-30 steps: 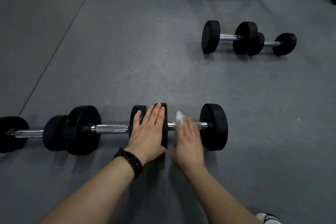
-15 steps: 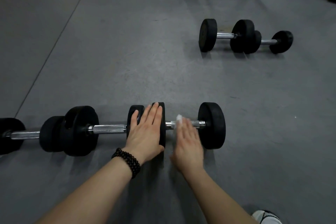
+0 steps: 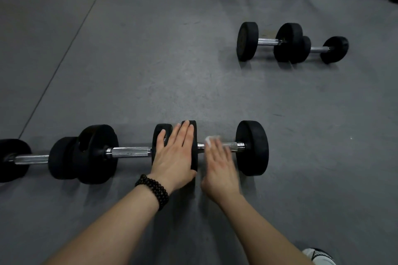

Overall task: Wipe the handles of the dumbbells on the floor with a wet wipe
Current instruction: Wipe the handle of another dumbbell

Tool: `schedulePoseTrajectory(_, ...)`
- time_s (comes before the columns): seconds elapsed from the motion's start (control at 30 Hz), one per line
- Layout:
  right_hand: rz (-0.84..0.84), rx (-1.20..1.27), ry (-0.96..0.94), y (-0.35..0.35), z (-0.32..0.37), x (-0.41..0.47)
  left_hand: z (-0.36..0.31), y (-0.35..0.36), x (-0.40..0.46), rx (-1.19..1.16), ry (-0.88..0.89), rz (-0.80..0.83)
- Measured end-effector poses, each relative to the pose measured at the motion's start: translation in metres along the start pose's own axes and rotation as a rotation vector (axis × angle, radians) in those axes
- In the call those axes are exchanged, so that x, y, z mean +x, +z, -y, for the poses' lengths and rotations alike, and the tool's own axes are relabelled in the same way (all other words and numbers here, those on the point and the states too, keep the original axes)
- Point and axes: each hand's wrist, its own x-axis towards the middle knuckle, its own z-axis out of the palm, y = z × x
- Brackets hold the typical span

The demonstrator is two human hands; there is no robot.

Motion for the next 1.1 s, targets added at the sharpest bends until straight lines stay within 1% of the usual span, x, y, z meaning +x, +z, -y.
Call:
schedulePoseTrajectory(0.07,0.026,-0.012,-0.091,0.006,0.01,0.0,0.0,0.0,0.0,-0.008,-0.002,-0.003)
schedulePoseTrajectory(0.1,0.004,-0.03,-0.081,0.006,0.008,-0.001,0.0,-0.001,0.0,-0.01,0.0,0.003)
schedulePoseTrajectory(0.13,-0.032,-0.045,-0.027,0.005,0.001,-0.002,0.0,-0.001,0.0,-0.008,0.003,0.006)
schedulePoseTrajectory(0.2,-0.089,-0.067,0.151,0.004,-0.017,-0.005,-0.001,-0.001,0.0,-0.006,0.005,0.004)
schedulePoseTrajectory(0.23,-0.103,-0.071,0.212,0.003,-0.022,-0.007,-0.001,-0.001,0.0,-0.005,0.005,0.003)
schedulePoseTrajectory(0.27,-0.104,-0.055,0.229,0.001,-0.02,-0.007,0.0,0.0,0.0,-0.002,0.005,0.0)
schedulePoseTrajectory(0.3,-0.094,-0.026,0.198,0.001,-0.014,-0.007,0.0,0.0,-0.001,0.0,0.006,-0.002)
schedulePoseTrajectory(0.4,-0.002,-0.023,-0.022,0.003,0.009,-0.006,0.0,0.0,0.0,-0.008,0.006,0.004)
schedulePoseTrajectory(0.43,-0.011,-0.051,-0.021,0.003,0.01,-0.007,0.0,0.0,0.0,-0.011,0.008,0.01)
schedulePoseTrajectory(0.47,-0.036,-0.068,0.054,0.004,0.005,-0.007,0.0,-0.001,0.0,-0.012,0.009,0.01)
schedulePoseTrajectory(0.53,-0.1,-0.093,0.269,0.004,-0.005,-0.009,-0.001,-0.001,-0.001,-0.008,0.011,-0.003)
schedulePoseTrajectory(0.57,-0.116,-0.096,0.343,0.004,-0.008,-0.01,-0.001,-0.001,-0.001,-0.004,0.013,-0.008)
schedulePoseTrajectory(0.6,-0.106,-0.077,0.367,0.003,-0.007,-0.011,-0.001,0.0,-0.002,-0.002,0.015,-0.011)
schedulePoseTrajectory(0.63,-0.098,-0.033,0.341,0.004,-0.004,-0.01,0.0,0.0,-0.002,0.0,0.015,-0.014)
schedulePoseTrajectory(0.7,-0.043,0.039,0.181,0.004,0.004,-0.008,0.001,0.001,-0.001,-0.001,0.014,-0.009)
schedulePoseTrajectory(0.73,-0.005,0.022,0.113,0.002,0.006,-0.007,0.001,0.0,-0.001,-0.003,0.015,-0.001)
schedulePoseTrajectory(0.77,0.002,-0.014,0.089,0.001,0.005,-0.007,0.001,0.0,-0.001,-0.003,0.017,0.002)
schedulePoseTrajectory(0.8,-0.023,-0.034,0.137,0.002,0.0,-0.006,0.001,0.0,-0.001,-0.002,0.018,-0.001)
schedulePoseTrajectory(0.87,-0.093,-0.044,0.31,0.002,-0.009,-0.005,0.0,0.0,-0.001,0.001,0.014,-0.006)
schedulePoseTrajectory(0.9,-0.107,-0.047,0.345,0.002,-0.01,-0.005,0.0,0.0,-0.001,0.004,0.014,-0.005)
schedulePoseTrajectory(0.93,-0.097,-0.03,0.329,0.003,-0.007,-0.006,0.0,0.0,-0.001,0.006,0.014,-0.006)
schedulePoseTrajectory(1.03,-0.008,0.001,0.089,0.005,0.006,-0.009,0.0,0.0,0.0,0.003,0.012,-0.005)
schedulePoseTrajectory(1.07,0.009,-0.016,0.046,0.004,0.007,-0.01,0.001,0.0,0.0,0.002,0.012,-0.003)
schedulePoseTrajectory(1.1,-0.014,-0.025,0.064,0.004,0.004,-0.011,0.0,0.0,0.0,-0.001,0.012,-0.003)
